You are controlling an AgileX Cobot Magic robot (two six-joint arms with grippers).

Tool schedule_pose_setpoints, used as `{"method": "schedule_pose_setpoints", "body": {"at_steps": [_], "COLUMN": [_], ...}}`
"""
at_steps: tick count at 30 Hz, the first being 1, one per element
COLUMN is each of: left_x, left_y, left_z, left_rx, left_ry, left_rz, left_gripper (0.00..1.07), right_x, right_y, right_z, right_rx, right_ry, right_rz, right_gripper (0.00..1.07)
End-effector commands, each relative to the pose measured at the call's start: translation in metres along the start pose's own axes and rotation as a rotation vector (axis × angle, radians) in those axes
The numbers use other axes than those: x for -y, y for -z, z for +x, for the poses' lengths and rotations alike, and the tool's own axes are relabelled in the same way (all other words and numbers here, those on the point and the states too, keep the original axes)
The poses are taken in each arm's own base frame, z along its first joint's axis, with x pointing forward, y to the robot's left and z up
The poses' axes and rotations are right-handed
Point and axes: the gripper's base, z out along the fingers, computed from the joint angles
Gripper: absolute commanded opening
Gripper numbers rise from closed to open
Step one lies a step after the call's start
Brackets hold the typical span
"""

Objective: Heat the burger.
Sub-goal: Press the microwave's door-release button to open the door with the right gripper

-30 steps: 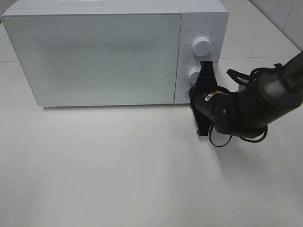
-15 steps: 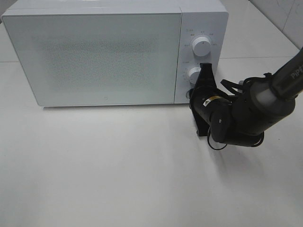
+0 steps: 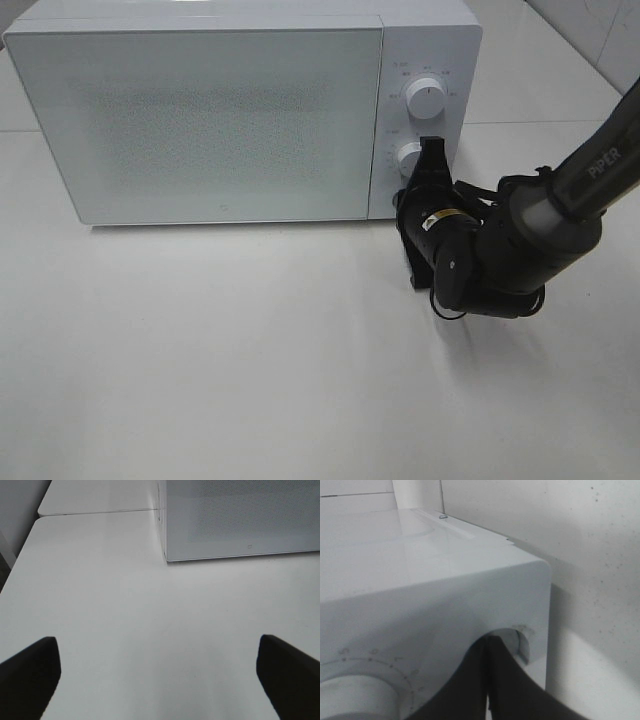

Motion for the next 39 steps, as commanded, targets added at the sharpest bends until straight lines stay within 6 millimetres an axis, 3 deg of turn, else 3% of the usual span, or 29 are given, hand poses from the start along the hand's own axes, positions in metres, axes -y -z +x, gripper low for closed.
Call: {"method": "schedule_pose_setpoints", "body": {"at_steps": [1,19,28,39], "left_x": [0.000,0.000,0.000,0.000], "left_y": [0.002,0.002,0.002,0.002], "left_z": [0.001,0.001,0.001,0.001], "left_rx": [0.024,0.024,0.024,0.024], "left_ry": [0.004,0.004,0.004,0.004], "left_rz": [-0.005,-0.005,-0.005,-0.005], "left_gripper": [1.00,1.00,1.00,1.00], "right_x": [-0.049,-0.054,-0.046,-0.030], "right_y": [-0.013,-0.017,-0.015,0.002], "right_z": [-0.007,-0.009,-0.007,-0.004], "right_rx": [0.061,0.070,0.034,-0.054], "right_ry": [-0.025,-0.009,0.004,0.041], "right_rz": [-0.363,-0.411,-0.318,-0.103], "right_gripper": [0.00,0.00,0.00,0.00]}}
